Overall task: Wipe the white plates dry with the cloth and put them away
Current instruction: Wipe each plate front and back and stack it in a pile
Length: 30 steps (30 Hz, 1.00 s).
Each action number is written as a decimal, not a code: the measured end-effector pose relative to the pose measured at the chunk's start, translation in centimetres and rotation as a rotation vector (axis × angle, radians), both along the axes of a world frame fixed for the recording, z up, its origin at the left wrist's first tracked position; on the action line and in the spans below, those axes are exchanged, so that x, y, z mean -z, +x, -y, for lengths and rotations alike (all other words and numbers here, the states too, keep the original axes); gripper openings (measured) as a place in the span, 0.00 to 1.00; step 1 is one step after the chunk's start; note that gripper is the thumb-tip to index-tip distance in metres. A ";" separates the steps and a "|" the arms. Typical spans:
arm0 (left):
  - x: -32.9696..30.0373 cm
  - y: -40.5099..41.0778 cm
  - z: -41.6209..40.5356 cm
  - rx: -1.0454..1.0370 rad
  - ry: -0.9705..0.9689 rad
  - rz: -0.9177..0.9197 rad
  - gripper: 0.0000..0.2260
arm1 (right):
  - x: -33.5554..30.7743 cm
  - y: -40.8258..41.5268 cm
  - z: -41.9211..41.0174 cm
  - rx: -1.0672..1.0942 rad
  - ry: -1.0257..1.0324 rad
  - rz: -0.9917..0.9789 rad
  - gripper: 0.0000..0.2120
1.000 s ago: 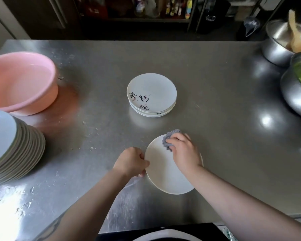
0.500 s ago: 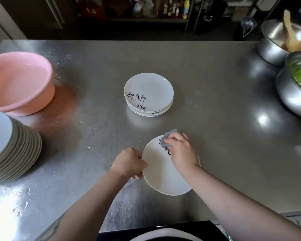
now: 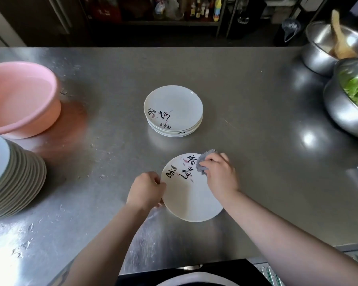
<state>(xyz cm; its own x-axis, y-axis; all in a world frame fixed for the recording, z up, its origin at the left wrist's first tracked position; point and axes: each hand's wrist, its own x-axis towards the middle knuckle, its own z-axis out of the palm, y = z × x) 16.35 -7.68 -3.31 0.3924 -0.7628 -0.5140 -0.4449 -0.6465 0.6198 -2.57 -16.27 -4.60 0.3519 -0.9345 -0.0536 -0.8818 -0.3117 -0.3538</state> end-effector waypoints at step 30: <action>-0.1 -0.2 -0.5 -0.320 -0.115 -0.161 0.07 | -2.5 -0.8 -7.1 -0.032 0.313 0.354 0.14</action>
<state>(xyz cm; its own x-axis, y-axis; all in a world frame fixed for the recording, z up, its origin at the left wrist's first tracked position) 16.17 -7.14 -3.16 0.5416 -0.6705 -0.5070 -0.1223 -0.6596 0.7416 -3.33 -9.17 -2.15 0.4277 -0.8809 -0.2027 -0.6815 -0.1669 -0.7125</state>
